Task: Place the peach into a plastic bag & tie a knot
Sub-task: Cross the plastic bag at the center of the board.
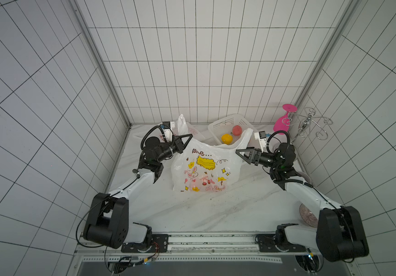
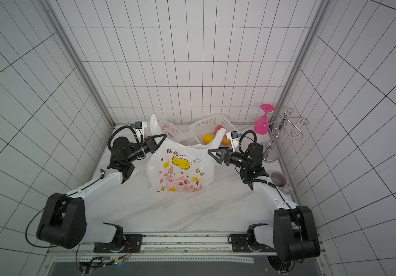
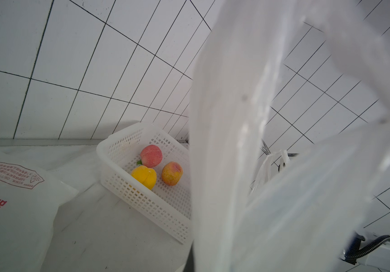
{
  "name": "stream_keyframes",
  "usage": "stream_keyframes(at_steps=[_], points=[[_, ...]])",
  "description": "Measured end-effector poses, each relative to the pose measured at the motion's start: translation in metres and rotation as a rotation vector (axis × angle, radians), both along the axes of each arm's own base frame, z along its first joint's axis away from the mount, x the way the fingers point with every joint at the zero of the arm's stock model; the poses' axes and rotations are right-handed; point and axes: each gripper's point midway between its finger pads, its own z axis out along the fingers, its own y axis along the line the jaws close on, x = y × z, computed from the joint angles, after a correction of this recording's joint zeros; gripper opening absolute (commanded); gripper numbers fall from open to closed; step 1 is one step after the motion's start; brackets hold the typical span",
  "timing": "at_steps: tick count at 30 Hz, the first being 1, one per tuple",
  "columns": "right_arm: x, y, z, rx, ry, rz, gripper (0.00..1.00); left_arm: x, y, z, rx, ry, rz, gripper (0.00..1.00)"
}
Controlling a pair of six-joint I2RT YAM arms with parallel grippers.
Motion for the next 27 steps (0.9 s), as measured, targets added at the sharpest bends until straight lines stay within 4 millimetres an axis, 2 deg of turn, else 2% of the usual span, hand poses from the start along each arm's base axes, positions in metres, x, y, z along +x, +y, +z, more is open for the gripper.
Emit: stream_keyframes(at_steps=[7, 10, 13, 17, 20, 24, 27], points=[[0.017, -0.004, -0.004, 0.009, 0.016, -0.082, 0.15, -0.003, -0.001, 0.003, -0.024, 0.003, -0.027, 0.00], [0.022, -0.007, -0.002, 0.000, 0.003, -0.138, 0.00, -0.003, 0.000, -0.006, -0.002, 0.051, -0.025, 0.00], [0.018, -0.002, -0.015, -0.109, 0.009, -0.196, 0.00, 0.001, -0.003, -0.016, 0.084, 0.142, -0.027, 0.00], [0.002, 0.019, -0.033, -0.362, -0.048, -0.227, 0.00, -0.006, -0.013, -0.011, 0.194, 0.196, -0.077, 0.00], [-0.010, 0.024, -0.045, -0.526, -0.119, -0.235, 0.00, -0.023, -0.024, -0.013, 0.255, 0.237, -0.155, 0.00], [-0.026, 0.027, -0.065, -0.713, -0.200, -0.200, 0.00, -0.052, -0.042, -0.027, 0.313, 0.301, -0.271, 0.02], [-0.040, 0.040, -0.066, -0.792, -0.283, -0.126, 0.00, -0.066, -0.051, -0.041, 0.348, 0.353, -0.345, 0.04]])
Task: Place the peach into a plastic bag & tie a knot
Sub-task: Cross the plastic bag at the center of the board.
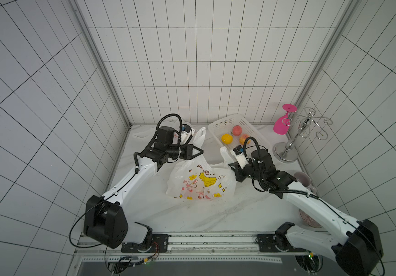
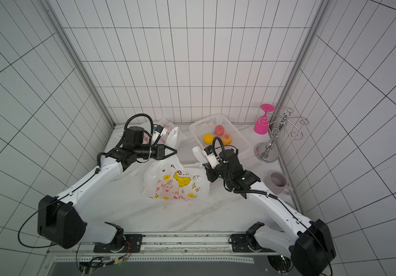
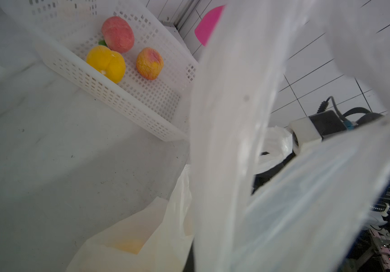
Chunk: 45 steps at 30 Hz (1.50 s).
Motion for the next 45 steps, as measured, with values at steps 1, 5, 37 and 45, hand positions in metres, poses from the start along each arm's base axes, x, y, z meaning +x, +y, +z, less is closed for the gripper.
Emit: stream_keyframes(at_steps=[1, 5, 37, 45], points=[[-0.005, 0.006, 0.003, -0.021, -0.019, 0.036, 0.00, -0.003, -0.003, -0.005, 0.014, 0.019, -0.022, 0.04], [-0.016, 0.026, 0.025, -0.067, -0.084, 0.151, 0.00, -0.013, -0.019, -0.021, 0.064, 0.054, -0.106, 0.06], [-0.044, 0.066, 0.046, -0.141, 0.034, 0.458, 0.00, -0.061, -0.030, -0.015, 0.062, -0.215, -0.315, 0.77], [-0.049, 0.064, 0.032, -0.161, 0.102, 0.471, 0.00, -0.064, -0.030, 0.002, 0.040, -0.278, -0.313, 0.81]])
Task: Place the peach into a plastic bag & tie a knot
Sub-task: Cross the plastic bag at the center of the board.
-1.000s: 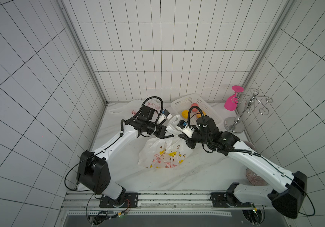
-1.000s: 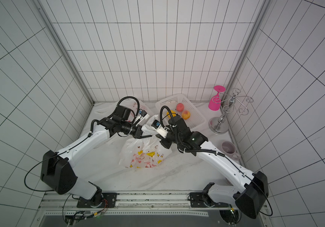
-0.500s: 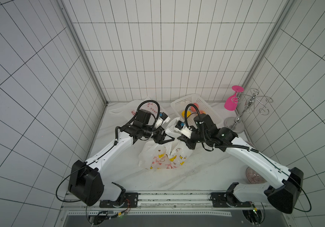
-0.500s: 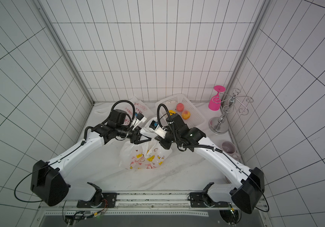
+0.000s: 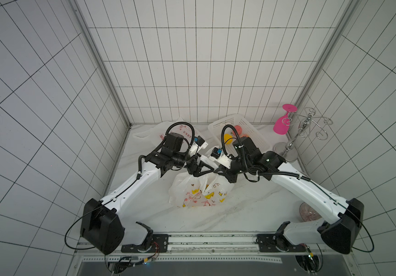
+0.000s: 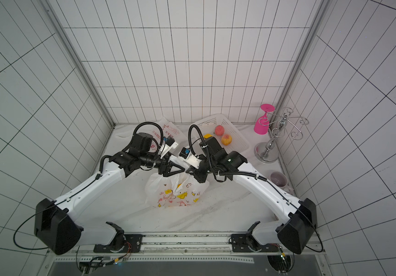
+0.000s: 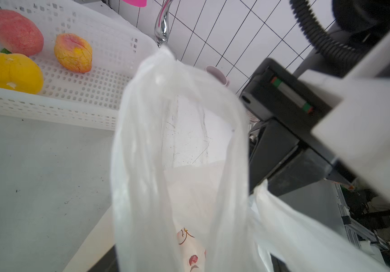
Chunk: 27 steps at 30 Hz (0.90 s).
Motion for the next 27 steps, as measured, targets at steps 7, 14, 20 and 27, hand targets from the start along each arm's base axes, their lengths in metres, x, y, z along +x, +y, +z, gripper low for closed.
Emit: stream_keyframes(at_steps=[7, 14, 20, 27], points=[[-0.003, 0.005, 0.011, 0.033, 0.020, 0.013, 0.00, -0.004, -0.008, 0.010, -0.036, -0.024, -0.029, 0.74], [-0.003, 0.008, 0.018, 0.060, 0.041, 0.005, 0.00, -0.009, -0.012, 0.010, -0.051, -0.002, -0.058, 0.54], [-0.002, 0.008, 0.018, 0.067, 0.057, -0.008, 0.07, -0.006, -0.014, 0.016, -0.090, -0.023, -0.054, 0.28], [0.000, 0.006, 0.025, 0.099, 0.083, -0.040, 0.51, -0.002, -0.013, 0.012, -0.111, -0.025, -0.029, 0.06]])
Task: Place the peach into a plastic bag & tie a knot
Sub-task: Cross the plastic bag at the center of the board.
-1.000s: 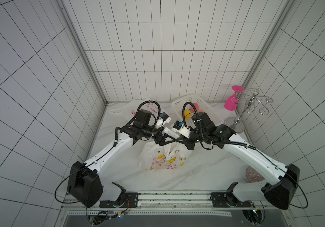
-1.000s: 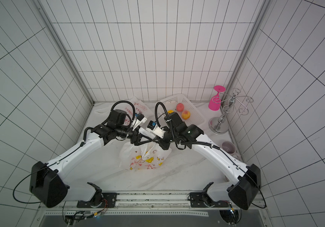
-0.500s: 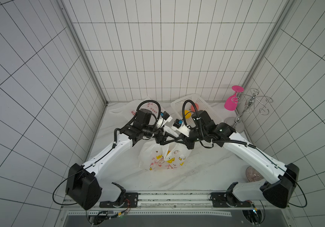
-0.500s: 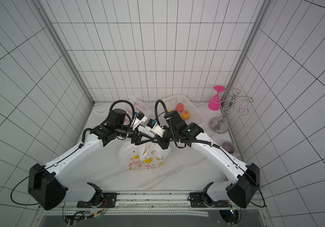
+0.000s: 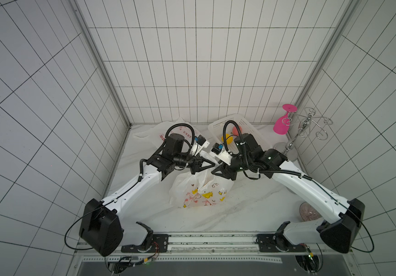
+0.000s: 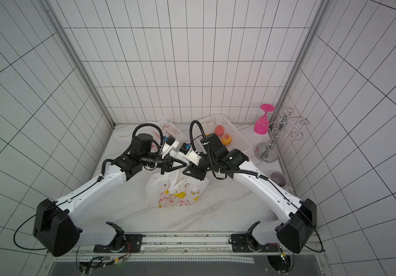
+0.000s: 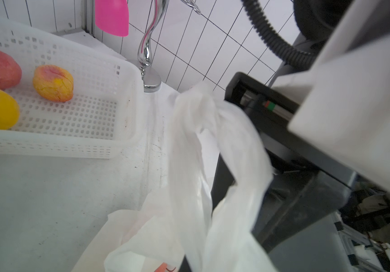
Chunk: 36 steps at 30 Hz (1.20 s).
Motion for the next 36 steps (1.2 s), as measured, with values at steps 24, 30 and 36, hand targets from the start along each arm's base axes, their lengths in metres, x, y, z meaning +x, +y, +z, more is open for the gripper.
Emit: stream_keyframes(at_steps=[24, 30, 36], points=[[0.065, 0.001, 0.070, 0.247, 0.541, -0.628, 0.65, 0.006, 0.003, -0.001, -0.006, -0.087, 0.017, 0.13], [0.062, 0.003, 0.059, 0.208, 0.573, -0.635, 0.25, 0.007, 0.004, -0.001, -0.001, -0.084, 0.025, 0.15], [0.065, -0.003, 0.058, 0.200, 0.569, -0.645, 0.00, 0.015, 0.011, -0.001, -0.002, -0.063, 0.060, 0.23]])
